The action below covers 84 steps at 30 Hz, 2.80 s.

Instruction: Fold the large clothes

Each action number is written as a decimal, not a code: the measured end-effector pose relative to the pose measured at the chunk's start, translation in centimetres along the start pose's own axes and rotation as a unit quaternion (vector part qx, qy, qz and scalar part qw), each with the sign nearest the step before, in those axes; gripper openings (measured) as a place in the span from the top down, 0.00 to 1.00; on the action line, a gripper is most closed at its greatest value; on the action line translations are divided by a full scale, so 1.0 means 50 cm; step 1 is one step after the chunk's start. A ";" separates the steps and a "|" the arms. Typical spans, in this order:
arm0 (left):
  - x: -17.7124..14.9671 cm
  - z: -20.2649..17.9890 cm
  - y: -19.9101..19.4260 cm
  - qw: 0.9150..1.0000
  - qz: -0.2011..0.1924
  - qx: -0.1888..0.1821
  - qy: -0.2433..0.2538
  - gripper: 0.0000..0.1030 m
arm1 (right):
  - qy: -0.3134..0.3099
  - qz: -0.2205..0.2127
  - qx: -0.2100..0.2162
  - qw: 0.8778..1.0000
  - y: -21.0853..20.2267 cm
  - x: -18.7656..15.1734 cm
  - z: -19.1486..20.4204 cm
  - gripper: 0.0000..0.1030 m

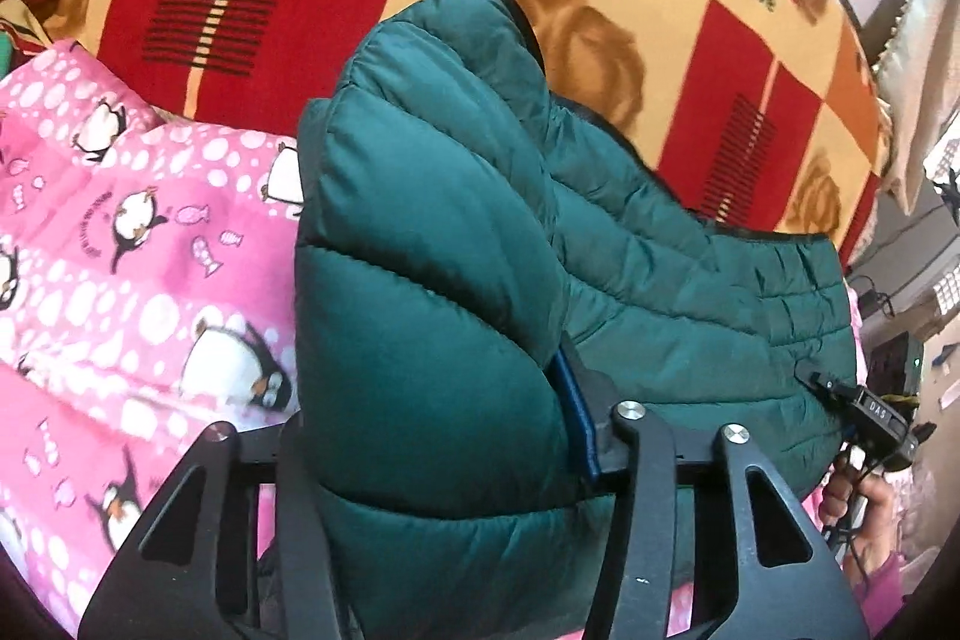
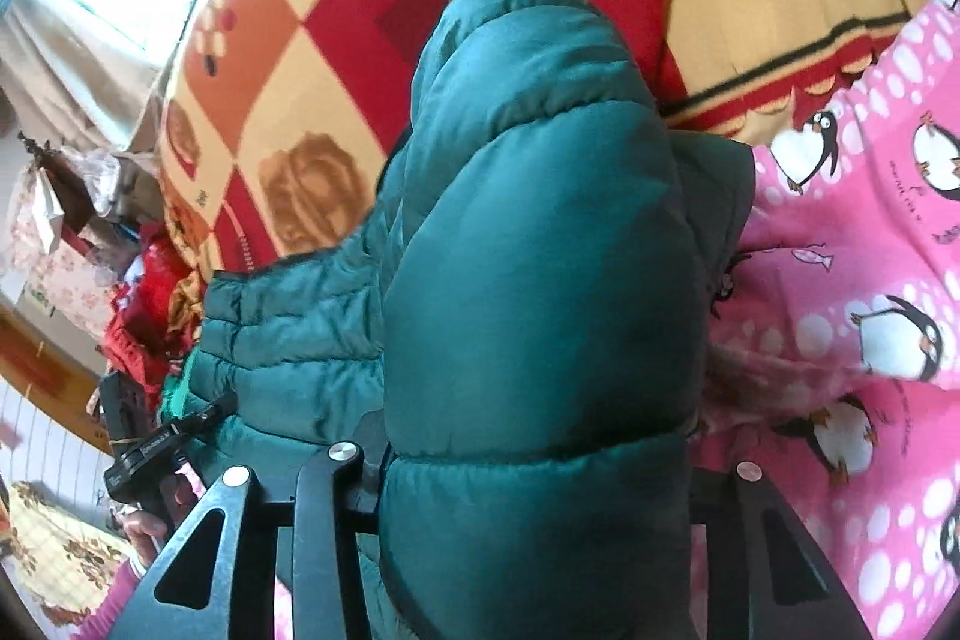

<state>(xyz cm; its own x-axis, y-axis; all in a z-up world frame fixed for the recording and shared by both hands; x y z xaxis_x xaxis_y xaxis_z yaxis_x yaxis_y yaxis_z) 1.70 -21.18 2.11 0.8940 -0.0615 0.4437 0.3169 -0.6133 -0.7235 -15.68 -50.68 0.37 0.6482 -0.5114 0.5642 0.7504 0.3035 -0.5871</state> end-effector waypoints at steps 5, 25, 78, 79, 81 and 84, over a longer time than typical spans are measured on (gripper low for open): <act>-0.052 0.002 -0.080 1.000 0.021 -0.020 0.002 0.59 | -0.001 0.009 0.017 1.000 -0.068 -0.048 0.041 0.58; -0.213 0.060 -0.176 0.996 -0.010 0.085 0.015 0.15 | -0.022 0.043 -0.174 0.984 -0.161 -0.213 0.040 0.24; -0.328 -0.053 -0.265 0.972 -0.131 0.175 0.083 0.15 | -0.158 -0.010 -0.231 0.960 -0.139 -0.280 0.312 0.09; -0.329 -0.052 -0.264 0.972 -0.130 0.175 0.083 0.15 | -0.158 -0.010 -0.232 0.960 -0.139 -0.281 0.312 0.09; -0.332 -0.052 -0.262 0.972 -0.129 0.176 0.083 0.15 | -0.158 -0.009 -0.232 0.960 -0.139 -0.282 0.312 0.09; -0.334 -0.053 -0.261 0.972 -0.129 0.177 0.084 0.15 | -0.156 -0.008 -0.232 0.960 -0.139 -0.283 0.310 0.09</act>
<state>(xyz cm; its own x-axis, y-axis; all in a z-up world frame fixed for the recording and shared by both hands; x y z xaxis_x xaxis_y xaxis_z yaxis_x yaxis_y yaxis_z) -18.20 -14.23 5.54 0.7155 -0.0883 0.6930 0.6391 -0.3179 -0.7004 -28.07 -33.10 5.48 0.6990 -0.2243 0.6790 0.6689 -0.1308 -0.7318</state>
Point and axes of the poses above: each gripper's, at about its wrist camera, not at the fingertips, and y roughly the way its jaws point, z to its left, x to its top, the point moved 8 cm from there along y, roughly the way its jaws point, and after that the axes turned 11 degrees about -y, right-handed, at the moved point
